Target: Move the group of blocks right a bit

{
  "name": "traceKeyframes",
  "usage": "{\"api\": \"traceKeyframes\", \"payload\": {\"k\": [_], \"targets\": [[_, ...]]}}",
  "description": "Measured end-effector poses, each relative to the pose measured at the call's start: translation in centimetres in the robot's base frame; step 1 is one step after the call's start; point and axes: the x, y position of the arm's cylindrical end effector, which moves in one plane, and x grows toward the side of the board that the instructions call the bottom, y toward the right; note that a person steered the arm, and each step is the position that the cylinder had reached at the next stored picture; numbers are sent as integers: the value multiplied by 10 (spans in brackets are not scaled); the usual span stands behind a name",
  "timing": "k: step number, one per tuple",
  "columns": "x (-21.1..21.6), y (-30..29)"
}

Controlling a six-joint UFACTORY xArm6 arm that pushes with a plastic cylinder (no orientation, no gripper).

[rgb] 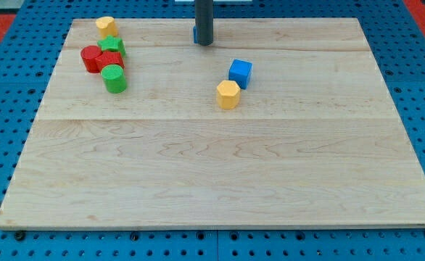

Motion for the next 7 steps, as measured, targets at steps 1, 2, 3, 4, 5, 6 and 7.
{"api": "traceKeyframes", "payload": {"k": [1,2,3,4,5,6,7], "targets": [[17,4],[121,-2],[174,-69],[229,-162],[203,-286],[178,-288],[140,-284]]}}
